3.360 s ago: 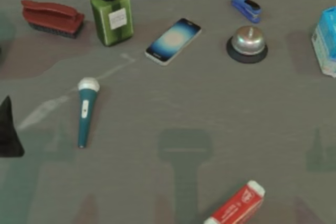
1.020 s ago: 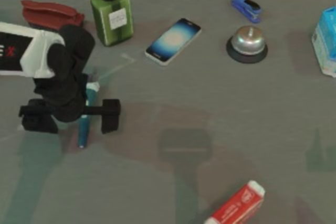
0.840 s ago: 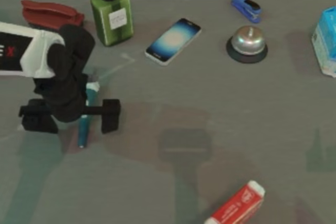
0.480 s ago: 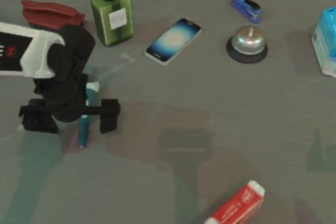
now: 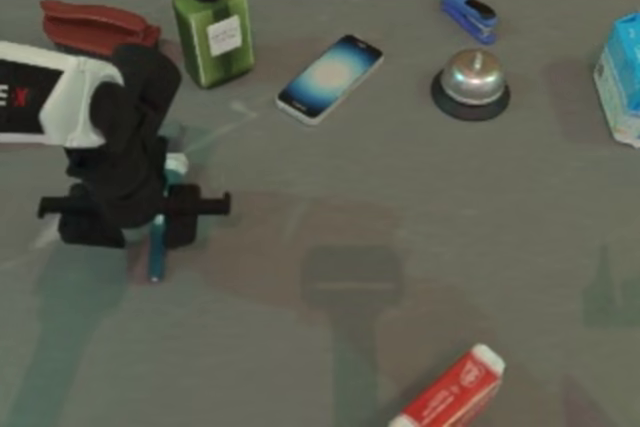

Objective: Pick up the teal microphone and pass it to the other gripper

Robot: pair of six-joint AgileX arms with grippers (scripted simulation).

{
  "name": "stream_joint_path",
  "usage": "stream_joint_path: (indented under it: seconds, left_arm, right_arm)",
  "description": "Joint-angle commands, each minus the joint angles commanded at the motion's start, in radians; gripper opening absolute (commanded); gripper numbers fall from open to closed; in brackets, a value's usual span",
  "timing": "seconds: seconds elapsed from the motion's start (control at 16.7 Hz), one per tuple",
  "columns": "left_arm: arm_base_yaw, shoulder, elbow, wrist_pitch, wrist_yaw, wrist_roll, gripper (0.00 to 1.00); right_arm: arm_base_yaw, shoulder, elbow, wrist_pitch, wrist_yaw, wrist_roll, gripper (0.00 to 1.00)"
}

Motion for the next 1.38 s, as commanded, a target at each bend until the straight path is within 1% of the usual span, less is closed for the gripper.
stream_joint_path:
  seconds: [0.36, 0.42, 0.48, 0.66, 0.78, 0.96, 1.38]
  left_arm:
    - [0.000, 0.000, 0.000, 0.000, 0.000, 0.000, 0.00]
    - [-0.001, -0.065, 0.025, -0.032, -0.016, 0.011, 0.00]
    - [-0.001, -0.066, 0.024, -0.031, -0.016, 0.012, 0.00]
    - [-0.001, -0.076, 0.013, 0.032, 0.014, 0.026, 0.00]
    - [0.002, -0.095, -0.006, 0.123, 0.055, 0.045, 0.00]
    - [0.010, -0.136, -0.054, 0.322, 0.139, 0.082, 0.00]
    - [0.034, -0.277, -0.227, 0.946, 0.386, 0.193, 0.00]
  right_arm:
    - [0.000, 0.000, 0.000, 0.000, 0.000, 0.000, 1.00]
    - [0.000, 0.000, 0.000, 0.000, 0.000, 0.000, 1.00]
    - [0.000, 0.000, 0.000, 0.000, 0.000, 0.000, 1.00]
    - [0.000, 0.000, 0.000, 0.000, 0.000, 0.000, 1.00]
    - [0.000, 0.000, 0.000, 0.000, 0.000, 0.000, 1.00]
    - [0.000, 0.000, 0.000, 0.000, 0.000, 0.000, 1.00]
    - [0.000, 0.000, 0.000, 0.000, 0.000, 0.000, 1.00]
